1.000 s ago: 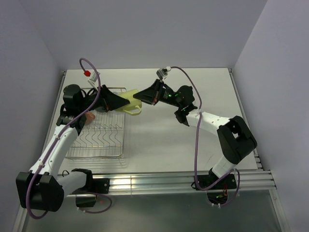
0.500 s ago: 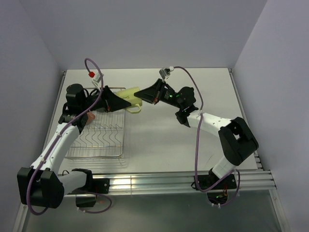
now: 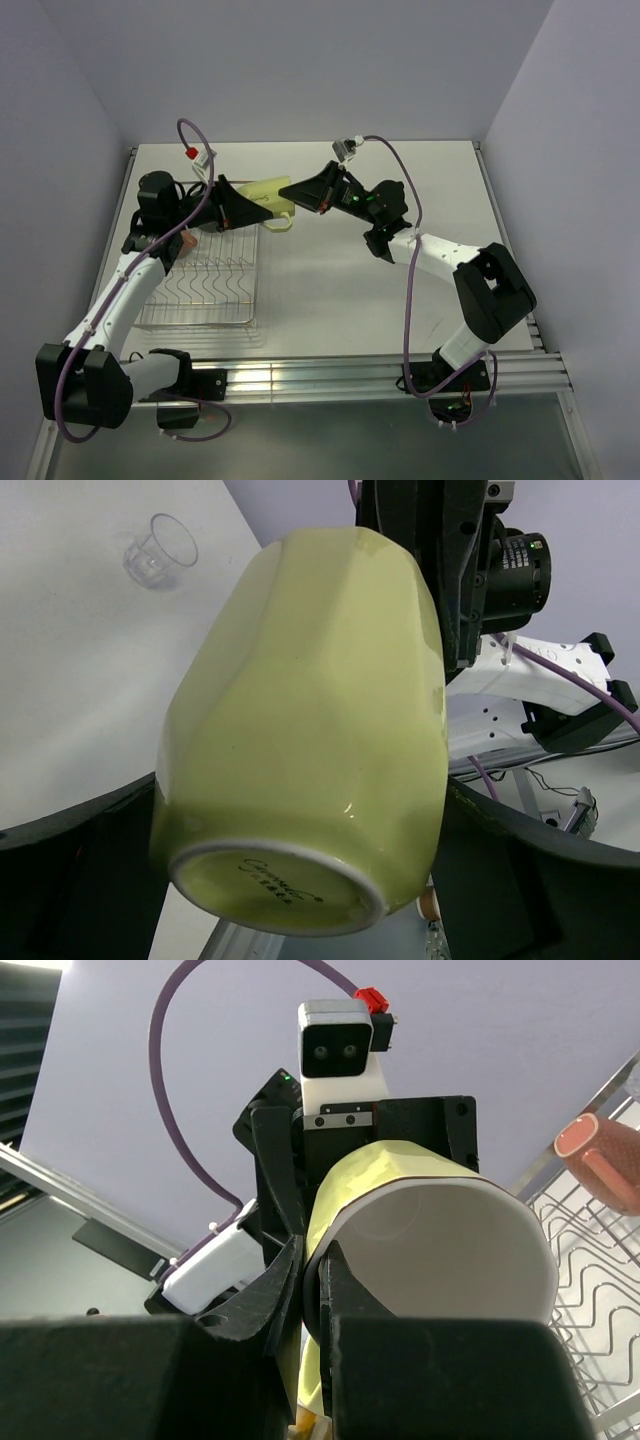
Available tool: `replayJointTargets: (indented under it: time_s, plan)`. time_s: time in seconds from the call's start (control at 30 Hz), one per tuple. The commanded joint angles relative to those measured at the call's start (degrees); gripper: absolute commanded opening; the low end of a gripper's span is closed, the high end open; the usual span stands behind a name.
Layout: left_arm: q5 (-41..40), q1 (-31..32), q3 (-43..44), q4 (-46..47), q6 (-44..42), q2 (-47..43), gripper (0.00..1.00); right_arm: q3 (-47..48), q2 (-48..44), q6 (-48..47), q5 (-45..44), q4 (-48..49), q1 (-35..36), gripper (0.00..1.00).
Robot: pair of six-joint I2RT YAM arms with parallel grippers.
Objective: Load the cups into the dish rack
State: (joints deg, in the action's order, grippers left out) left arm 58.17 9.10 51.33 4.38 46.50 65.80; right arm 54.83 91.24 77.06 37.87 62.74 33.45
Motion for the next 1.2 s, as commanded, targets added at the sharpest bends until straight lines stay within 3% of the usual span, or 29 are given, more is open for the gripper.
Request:
replayJointTargets:
  time_s: [0.0,0.33,0.6,0.7,0.73,0.83,0.87,0.97,1.0,1.17]
  plan:
    - [-0.2,0.0,3.7,1.9,1.4,-0.8,0.99,0.9,-3.2,0.9,-1.5,9.5,-0.1,0.00]
    - [-1.0,-0.8,4.4,5.0,4.3,-0.5,0.99,-0.2,-3.0,1.7,-1.2,10.8,-0.1,0.00]
    - [-2.3,-1.5,3.6,5.1,4.5,-1.4,0.89,-0.5,-2.9,1.6,-1.0,11.0,-0.1,0.00]
    - [-2.0,-1.6,3.4,5.8,5.2,-1.4,0.74,-0.8,-2.7,1.9,-1.0,11.4,-0.1,0.00]
    - [-1.7,-1.6,3.4,6.6,5.4,-1.3,0.61,-0.9,-2.7,1.9,-1.0,11.4,-0.1,0.00]
    - [-1.7,-1.6,3.7,6.9,5.7,-1.3,0.39,-1.0,-2.7,1.8,-0.9,11.4,-0.1,0.00]
    - [-1.5,-1.6,3.9,7.0,5.7,-1.3,0.25,-1.0,-2.8,1.8,-0.8,11.4,-0.1,0.00]
    - [-1.4,-1.6,4.6,6.7,5.8,-1.5,0.00,-1.2,-2.7,1.7,-0.8,10.8,-0.1,0.00]
    - [-1.6,-1.6,4.7,6.5,5.5,-1.6,0.00,-1.3,-2.6,1.6,-0.8,10.7,-0.1,0.02]
    - [-3.4,-2.0,7.6,1.1,2.4,-2.2,0.00,-2.4,-4.4,-1.3,-2.1,6.4,-0.2,0.35]
